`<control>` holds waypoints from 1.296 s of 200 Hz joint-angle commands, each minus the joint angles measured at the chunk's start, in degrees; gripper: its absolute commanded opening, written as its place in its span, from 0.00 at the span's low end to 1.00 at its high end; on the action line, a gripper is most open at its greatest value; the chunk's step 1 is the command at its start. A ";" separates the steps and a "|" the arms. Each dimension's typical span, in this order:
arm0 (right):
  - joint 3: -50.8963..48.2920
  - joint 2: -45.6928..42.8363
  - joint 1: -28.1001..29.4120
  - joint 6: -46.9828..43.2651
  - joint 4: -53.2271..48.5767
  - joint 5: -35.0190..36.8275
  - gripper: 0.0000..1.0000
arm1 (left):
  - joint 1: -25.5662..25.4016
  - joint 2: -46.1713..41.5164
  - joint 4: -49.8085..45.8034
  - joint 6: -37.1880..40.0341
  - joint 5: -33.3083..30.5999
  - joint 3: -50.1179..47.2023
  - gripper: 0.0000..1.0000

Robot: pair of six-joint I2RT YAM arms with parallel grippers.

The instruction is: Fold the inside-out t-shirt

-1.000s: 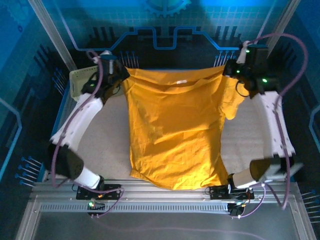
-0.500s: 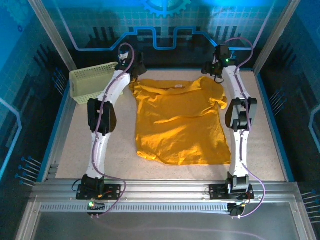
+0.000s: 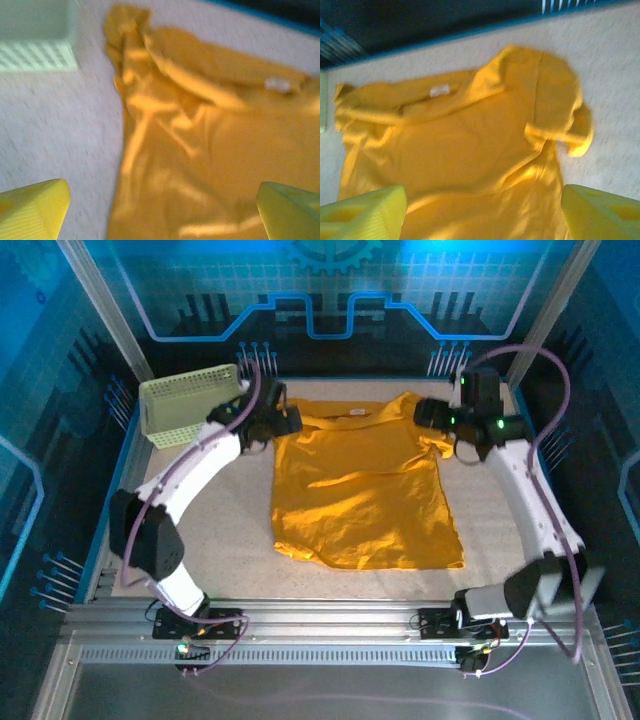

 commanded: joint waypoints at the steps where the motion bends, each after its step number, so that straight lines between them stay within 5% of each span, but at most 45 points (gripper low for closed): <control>1: -13.89 -2.54 3.14 4.47 1.98 -4.19 0.82 | -4.07 -4.45 4.77 -2.83 5.44 -12.06 0.96; 36: -31.06 -6.00 7.27 9.68 7.14 -5.44 0.81 | -13.35 -5.65 11.22 -4.01 8.76 -25.46 0.96; 77: -39.92 -1.73 6.63 14.53 15.18 -6.02 0.81 | -13.98 -2.72 18.41 -8.64 11.67 -34.48 0.95; 173: -22.48 20.81 -3.39 14.86 17.28 -7.10 0.77 | -11.21 5.54 18.85 -4.75 6.80 -27.40 0.97; 223: -24.07 5.86 -2.28 10.40 9.29 -5.03 0.81 | -25.29 -3.37 7.69 12.96 -9.30 -21.85 0.99; 259: -32.02 -8.25 -1.44 8.87 4.68 -5.57 0.83 | -36.35 -0.26 6.72 27.13 -11.13 -20.33 0.99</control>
